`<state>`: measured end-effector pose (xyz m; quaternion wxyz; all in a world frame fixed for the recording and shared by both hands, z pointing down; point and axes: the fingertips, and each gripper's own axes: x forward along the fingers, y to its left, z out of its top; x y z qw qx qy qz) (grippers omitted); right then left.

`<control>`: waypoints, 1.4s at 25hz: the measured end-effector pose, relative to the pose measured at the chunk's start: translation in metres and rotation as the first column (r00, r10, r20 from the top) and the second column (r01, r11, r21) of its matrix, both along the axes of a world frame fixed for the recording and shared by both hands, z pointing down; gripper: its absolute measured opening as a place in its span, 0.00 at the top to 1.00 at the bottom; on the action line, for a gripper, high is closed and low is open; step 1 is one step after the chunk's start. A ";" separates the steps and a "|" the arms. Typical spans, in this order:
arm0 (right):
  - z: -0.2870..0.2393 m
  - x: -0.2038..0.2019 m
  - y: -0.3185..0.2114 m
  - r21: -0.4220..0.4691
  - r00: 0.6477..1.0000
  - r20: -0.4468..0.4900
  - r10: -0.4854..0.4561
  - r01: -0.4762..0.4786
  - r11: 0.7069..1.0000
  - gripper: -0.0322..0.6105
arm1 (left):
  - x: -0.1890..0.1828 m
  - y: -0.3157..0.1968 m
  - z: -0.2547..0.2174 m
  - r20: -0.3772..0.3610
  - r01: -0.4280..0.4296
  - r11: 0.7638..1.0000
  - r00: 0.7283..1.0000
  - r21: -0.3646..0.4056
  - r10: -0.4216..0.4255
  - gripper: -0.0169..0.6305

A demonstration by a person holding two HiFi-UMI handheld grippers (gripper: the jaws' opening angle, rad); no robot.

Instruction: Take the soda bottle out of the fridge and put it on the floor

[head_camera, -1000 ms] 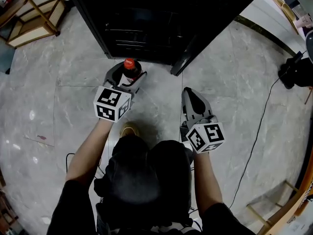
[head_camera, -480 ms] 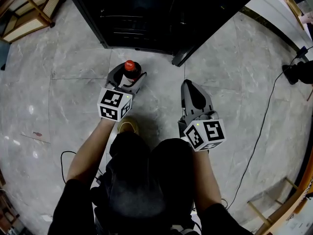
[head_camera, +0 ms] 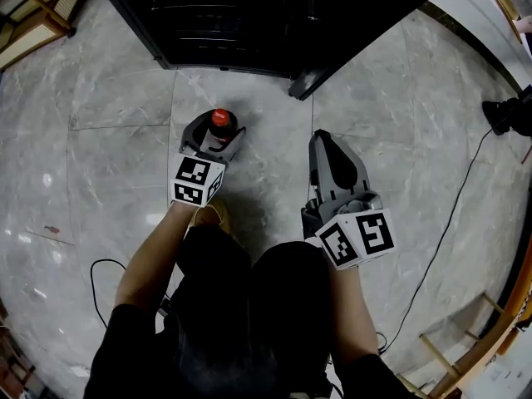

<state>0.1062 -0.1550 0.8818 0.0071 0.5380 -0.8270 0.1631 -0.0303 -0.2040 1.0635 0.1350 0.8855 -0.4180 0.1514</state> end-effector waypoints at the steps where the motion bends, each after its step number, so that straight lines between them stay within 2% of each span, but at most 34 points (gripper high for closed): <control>1: 0.001 0.000 0.000 -0.001 1.000 0.001 -0.001 0.001 1.000 0.91 | 0.002 0.001 0.006 0.001 -0.003 1.000 1.000 -0.002 0.003 0.50; 10: 0.006 0.006 -0.002 -0.017 1.000 0.013 0.020 -0.020 1.000 0.91 | -0.005 -0.005 0.042 0.018 0.047 0.999 0.999 -0.011 -0.046 0.50; 24: 0.009 0.005 -0.003 -0.027 1.000 0.009 0.013 -0.013 1.000 0.91 | 0.000 0.007 0.043 0.043 0.042 0.999 0.998 0.019 -0.043 0.50; 30: 0.011 0.007 -0.005 -0.032 1.000 0.004 0.017 -0.016 0.999 0.91 | 0.001 0.006 0.043 0.007 0.057 0.998 0.998 0.003 -0.057 0.49; 32: 0.011 0.007 -0.005 -0.035 1.000 0.006 0.018 -0.018 0.999 0.91 | 0.001 0.007 0.043 -0.021 0.061 0.998 0.998 -0.017 -0.062 0.46; 35: 0.014 0.006 -0.005 -0.042 1.000 0.011 0.012 -0.012 0.999 0.91 | 0.002 0.010 0.042 -0.036 0.055 0.998 0.998 -0.037 -0.056 0.35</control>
